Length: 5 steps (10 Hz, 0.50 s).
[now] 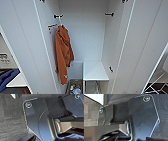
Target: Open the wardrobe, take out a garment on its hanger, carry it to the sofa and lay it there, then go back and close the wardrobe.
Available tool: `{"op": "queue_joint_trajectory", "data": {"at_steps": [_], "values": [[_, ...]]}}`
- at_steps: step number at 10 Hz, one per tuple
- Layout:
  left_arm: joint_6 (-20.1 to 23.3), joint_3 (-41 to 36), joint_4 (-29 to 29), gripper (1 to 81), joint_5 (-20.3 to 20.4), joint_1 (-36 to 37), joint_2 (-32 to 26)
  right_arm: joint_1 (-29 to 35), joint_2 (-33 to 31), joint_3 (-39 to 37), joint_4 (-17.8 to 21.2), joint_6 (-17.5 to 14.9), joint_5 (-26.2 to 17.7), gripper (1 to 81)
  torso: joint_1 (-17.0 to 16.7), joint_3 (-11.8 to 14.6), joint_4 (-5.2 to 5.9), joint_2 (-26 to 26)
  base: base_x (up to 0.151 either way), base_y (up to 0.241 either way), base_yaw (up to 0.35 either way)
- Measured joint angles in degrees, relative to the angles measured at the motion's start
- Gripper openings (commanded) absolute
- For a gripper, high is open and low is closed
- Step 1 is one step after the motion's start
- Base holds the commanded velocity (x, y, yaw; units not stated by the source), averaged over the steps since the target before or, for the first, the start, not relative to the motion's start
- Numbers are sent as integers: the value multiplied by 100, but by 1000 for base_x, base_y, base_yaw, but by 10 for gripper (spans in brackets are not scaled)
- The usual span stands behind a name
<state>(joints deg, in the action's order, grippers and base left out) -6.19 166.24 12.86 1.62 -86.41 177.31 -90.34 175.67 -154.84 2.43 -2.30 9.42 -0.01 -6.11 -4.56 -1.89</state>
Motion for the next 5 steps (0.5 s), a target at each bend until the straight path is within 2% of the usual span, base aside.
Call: {"op": "queue_joint_trajectory", "data": {"at_steps": [2, 5], "values": [[41, -177, 117, 811, -11, 110, -99, 41, -317, 499, -26, -1, -6, 811, 0, 0, 0, 0, 0, 0, 0], [46, -1051, 128, 811, 38, 129, -686, 215, -1257, 1926, -65, 0, -15, 811, 0, 0, 0, 0, 0, 0, 0]]}}
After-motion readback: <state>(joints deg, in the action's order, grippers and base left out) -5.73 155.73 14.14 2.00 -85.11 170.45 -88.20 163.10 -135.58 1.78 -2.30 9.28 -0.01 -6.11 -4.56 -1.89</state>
